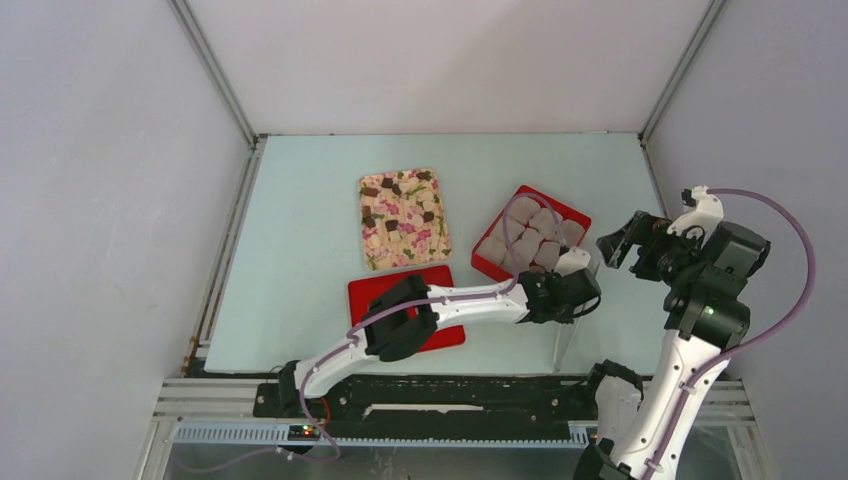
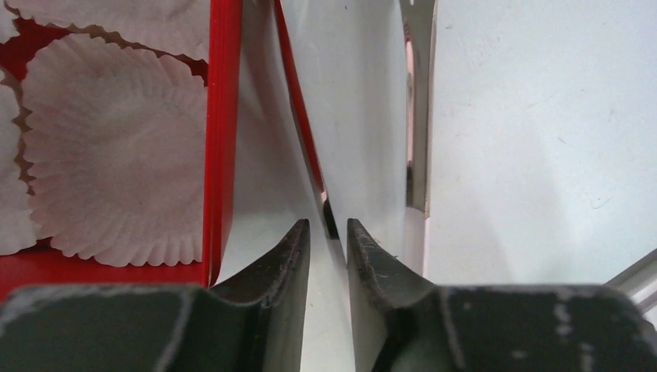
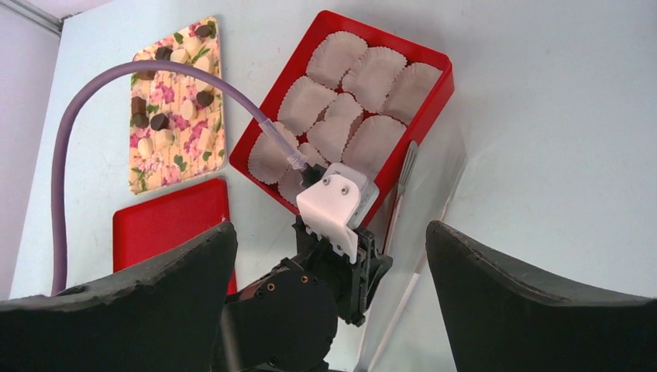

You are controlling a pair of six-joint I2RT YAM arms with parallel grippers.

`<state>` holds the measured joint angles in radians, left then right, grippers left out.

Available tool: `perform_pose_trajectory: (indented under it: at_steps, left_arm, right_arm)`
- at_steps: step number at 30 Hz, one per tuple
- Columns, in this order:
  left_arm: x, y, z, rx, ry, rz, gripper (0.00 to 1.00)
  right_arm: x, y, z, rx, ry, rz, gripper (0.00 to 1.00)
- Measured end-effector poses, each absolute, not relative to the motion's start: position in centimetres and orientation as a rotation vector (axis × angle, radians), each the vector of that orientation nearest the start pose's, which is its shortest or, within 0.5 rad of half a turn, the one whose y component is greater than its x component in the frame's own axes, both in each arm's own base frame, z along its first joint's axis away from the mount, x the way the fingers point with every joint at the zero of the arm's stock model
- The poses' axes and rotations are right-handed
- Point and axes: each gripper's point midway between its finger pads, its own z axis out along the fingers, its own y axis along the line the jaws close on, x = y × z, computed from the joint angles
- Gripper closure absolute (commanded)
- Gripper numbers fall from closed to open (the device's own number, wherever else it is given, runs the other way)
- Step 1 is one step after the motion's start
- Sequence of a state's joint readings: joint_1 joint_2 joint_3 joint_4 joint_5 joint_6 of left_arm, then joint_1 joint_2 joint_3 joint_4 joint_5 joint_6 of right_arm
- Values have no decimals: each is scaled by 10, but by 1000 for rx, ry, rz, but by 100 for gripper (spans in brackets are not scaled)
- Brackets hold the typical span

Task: Pack the chocolate

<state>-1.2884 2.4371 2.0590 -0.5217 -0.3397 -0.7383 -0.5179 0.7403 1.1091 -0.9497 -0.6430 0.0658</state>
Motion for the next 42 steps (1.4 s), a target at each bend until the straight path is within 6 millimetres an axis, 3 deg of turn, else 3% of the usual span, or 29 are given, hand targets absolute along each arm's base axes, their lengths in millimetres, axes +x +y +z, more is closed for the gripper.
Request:
perform_pose_trajectory:
  at_steps: [5, 8, 16, 20, 24, 27, 29, 32, 33, 34, 37, 40, 42]
  left_arm:
    - [200, -571, 37, 516, 2412, -529, 88]
    - [200, -571, 37, 521, 2410, -527, 99]
    - [199, -571, 39, 594, 2375, -503, 100]
    - [199, -574, 56, 662, 2331, -528, 100]
    - [201, -578, 104, 695, 2267, -637, 100]
    - [211, -575, 168, 675, 2201, -830, 100]
    - [231, -564, 211, 636, 2137, -936, 100]
    - [279, -528, 276, 539, 2022, -1048, 100]
    - [277, -522, 290, 540, 1999, -1078, 100]
    - [307, -496, 309, 470, 1958, -1090, 100]
    - [338, -447, 338, 368, 1897, -1152, 100]
    - [352, -410, 357, 263, 1846, -1289, 100]
    - [358, -390, 367, 160, 1797, -1423, 100]
  right_arm:
    - [218, 1, 285, 241, 2031, 421, 6]
    - [217, 1, 286, 239, 2027, 419, 6]
    - [213, 6, 294, 232, 2010, 428, 5]
    - [208, 9, 316, 204, 1969, 415, 3]
    - [200, 17, 357, 157, 1877, 410, 3]
    - [191, 34, 397, 110, 1786, 473, 3]
    - [187, 46, 417, 69, 1737, 537, 3]
    - [184, 59, 433, 3, 1684, 619, 3]
    - [186, 61, 435, -15, 1674, 638, 3]
    - [188, 61, 433, -29, 1667, 655, 3]
    - [201, 56, 417, -33, 1669, 704, 3]
    - [218, 53, 391, -3, 1696, 796, 3]
    - [230, 64, 372, -15, 1726, 901, 3]
